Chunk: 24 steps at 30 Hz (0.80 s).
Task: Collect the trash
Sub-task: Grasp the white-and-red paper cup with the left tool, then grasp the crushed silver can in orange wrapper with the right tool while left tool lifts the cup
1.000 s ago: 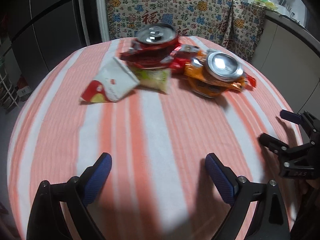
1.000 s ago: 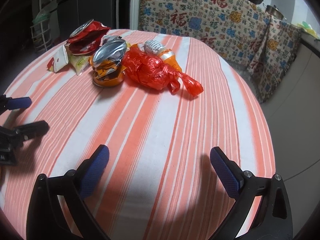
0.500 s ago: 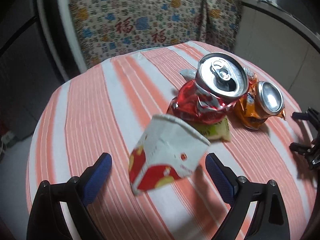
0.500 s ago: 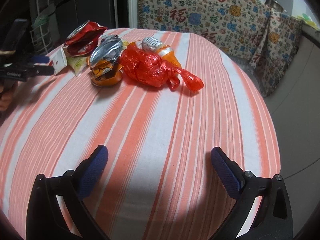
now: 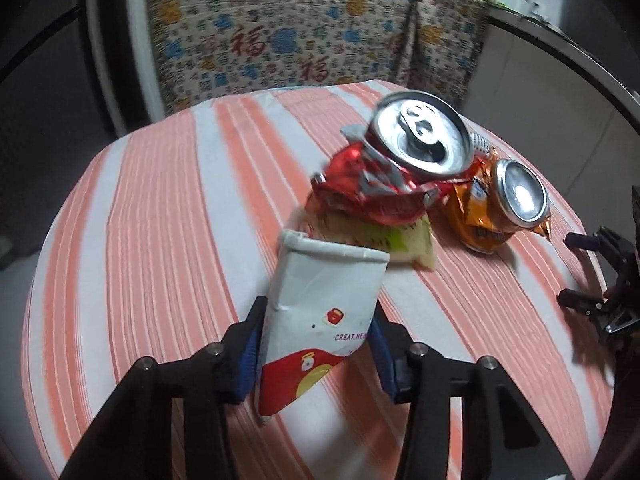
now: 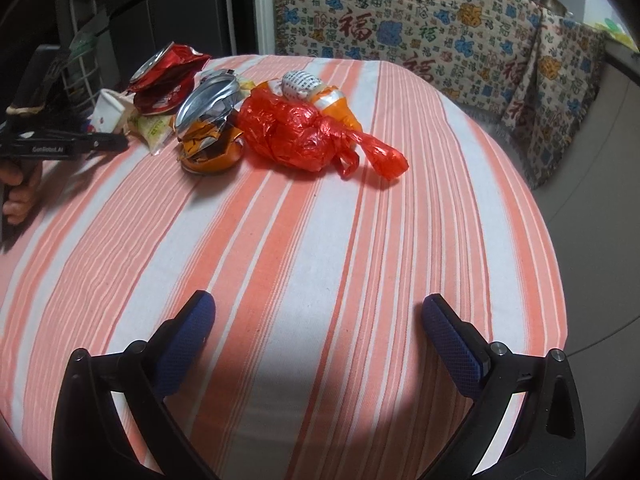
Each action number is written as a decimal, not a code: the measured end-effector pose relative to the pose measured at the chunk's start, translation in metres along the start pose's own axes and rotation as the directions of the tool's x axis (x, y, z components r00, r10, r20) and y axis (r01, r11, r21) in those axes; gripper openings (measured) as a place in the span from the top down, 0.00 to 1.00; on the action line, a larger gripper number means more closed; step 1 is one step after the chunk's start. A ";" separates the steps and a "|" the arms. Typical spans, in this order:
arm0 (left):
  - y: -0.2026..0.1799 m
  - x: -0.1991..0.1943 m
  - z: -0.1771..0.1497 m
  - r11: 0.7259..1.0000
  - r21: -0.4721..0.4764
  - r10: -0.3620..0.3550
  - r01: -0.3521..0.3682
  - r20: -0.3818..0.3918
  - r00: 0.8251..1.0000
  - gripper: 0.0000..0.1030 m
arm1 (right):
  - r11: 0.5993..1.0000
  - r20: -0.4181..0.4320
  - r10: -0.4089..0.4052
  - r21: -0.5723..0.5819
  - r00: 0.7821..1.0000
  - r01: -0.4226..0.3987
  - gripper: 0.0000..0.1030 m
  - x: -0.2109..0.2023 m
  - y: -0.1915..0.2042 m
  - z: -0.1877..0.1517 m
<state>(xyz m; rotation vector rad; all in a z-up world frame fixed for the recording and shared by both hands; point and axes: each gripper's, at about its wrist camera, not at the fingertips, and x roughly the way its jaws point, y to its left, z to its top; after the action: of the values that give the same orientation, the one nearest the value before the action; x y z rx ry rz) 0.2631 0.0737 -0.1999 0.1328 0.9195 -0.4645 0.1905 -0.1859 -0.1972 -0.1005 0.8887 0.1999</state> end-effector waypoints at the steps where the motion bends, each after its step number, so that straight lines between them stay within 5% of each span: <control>1: -0.007 -0.005 -0.006 1.000 -0.027 0.009 -0.009 -0.006 1.000 0.53 | 1.000 -0.001 0.002 0.002 1.000 -0.002 0.01 0.000 0.001 0.000; 7: -0.076 -0.025 -0.042 0.992 -0.041 0.116 -0.119 -0.064 0.991 0.50 | 1.000 -0.001 0.017 0.014 1.000 -0.017 0.01 0.000 -0.001 0.000; 13: -0.115 -0.024 -0.052 0.982 -0.002 0.190 -0.191 -0.019 0.982 0.30 | 0.998 0.019 0.033 0.048 0.999 -0.034 0.01 -0.004 -0.014 0.001; 17: -0.101 -0.019 -0.055 0.980 -0.072 0.185 -0.185 -0.001 0.983 0.14 | 0.998 0.050 0.011 0.064 0.999 -0.015 0.01 -0.008 -0.033 0.007; 24: -0.094 -0.023 -0.061 0.978 -0.110 0.182 -0.179 0.015 0.983 0.13 | 0.970 0.116 0.243 -0.028 0.963 -0.242 0.02 -0.015 -0.001 0.036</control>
<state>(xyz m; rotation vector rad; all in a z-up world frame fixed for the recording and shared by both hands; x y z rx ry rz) 0.1649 0.0157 -0.2112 0.1108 0.8968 -0.2467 0.2089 -0.1822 -0.1634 0.0083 0.7797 0.4367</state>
